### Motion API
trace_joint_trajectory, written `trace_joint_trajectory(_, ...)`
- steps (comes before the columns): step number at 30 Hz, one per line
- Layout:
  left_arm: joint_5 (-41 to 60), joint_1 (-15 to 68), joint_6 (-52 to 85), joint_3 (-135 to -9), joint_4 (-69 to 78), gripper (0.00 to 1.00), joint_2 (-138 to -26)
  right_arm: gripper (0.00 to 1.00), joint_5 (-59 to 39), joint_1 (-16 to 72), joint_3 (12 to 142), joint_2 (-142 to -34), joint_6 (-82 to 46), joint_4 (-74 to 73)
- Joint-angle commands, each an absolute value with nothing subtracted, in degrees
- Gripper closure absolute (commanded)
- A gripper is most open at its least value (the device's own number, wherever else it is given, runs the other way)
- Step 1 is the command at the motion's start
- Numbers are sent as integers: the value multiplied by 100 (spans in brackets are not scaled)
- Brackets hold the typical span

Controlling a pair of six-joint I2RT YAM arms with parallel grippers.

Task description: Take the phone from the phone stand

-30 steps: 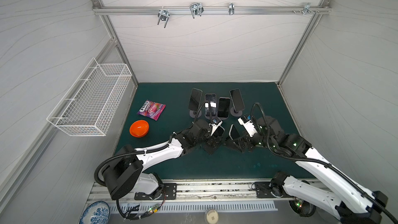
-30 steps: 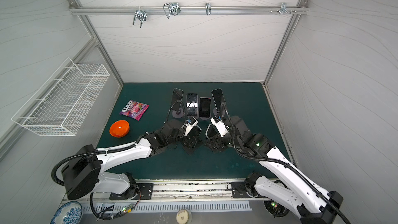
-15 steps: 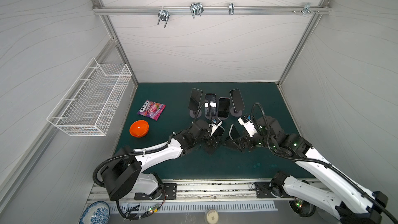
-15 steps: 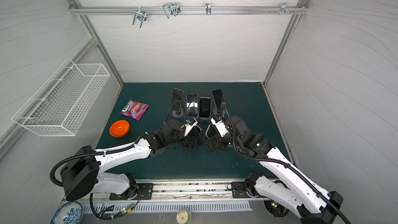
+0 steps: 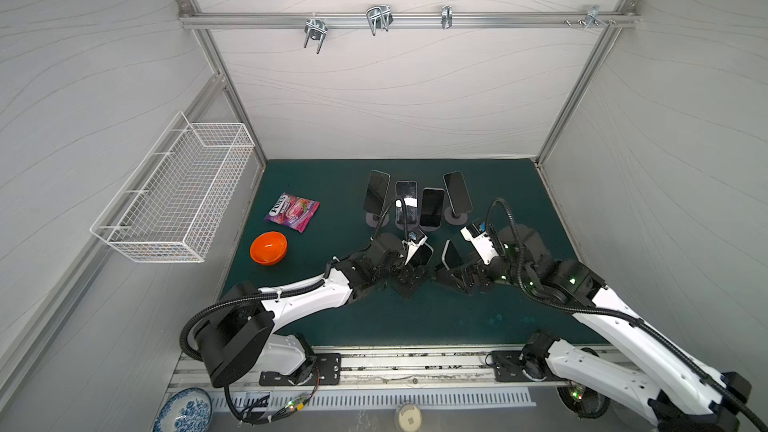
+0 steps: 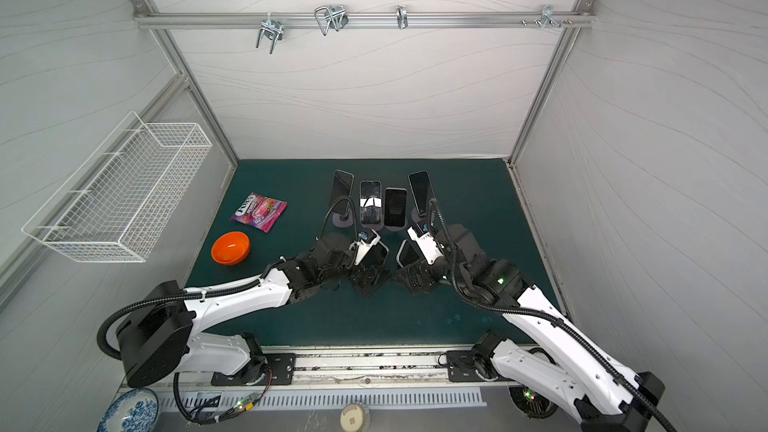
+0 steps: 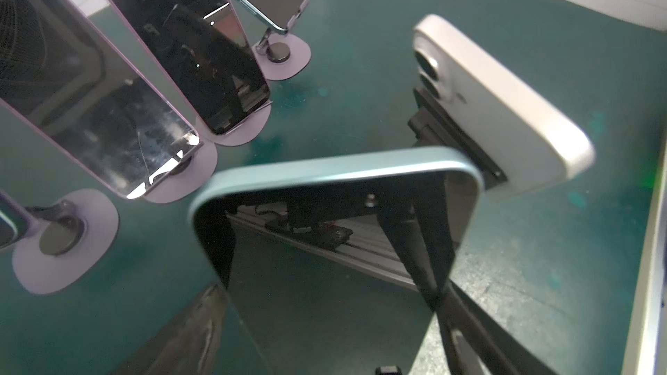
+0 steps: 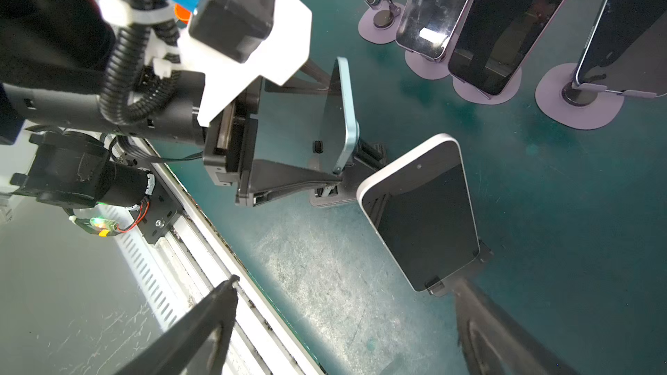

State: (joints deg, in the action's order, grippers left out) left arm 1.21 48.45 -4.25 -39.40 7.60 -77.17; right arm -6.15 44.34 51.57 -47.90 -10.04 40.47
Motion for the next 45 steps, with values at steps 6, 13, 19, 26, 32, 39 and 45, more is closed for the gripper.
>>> trace_joint_trajectory(6,16,4865,-386,-3963,1061,8,-7707,5,-554,4408,5151,-4669,-976,4051)
trace_joint_trajectory(13,-235,4971,-253,-4006,1204,11,-7795,5,-532,4405,5124,-4627,-979,4069)
trace_joint_trajectory(19,-271,5019,-248,-4060,1169,12,-7874,5,-527,4411,5107,-4638,-979,4056)
trace_joint_trajectory(26,-343,5036,-241,-4078,1164,16,-7875,5,-556,4408,5089,-4640,-976,4061)
trace_joint_trajectory(32,-350,5054,-254,-4079,1145,18,-7875,5,-530,4410,5128,-4632,-950,4087)
trace_joint_trajectory(39,-370,5058,-220,-4054,1118,24,-7792,5,-532,4408,5124,-4602,-934,4131)
trace_joint_trajectory(45,-361,5063,-220,-4017,1126,27,-7682,5,-554,4411,5116,-4578,-944,4129)
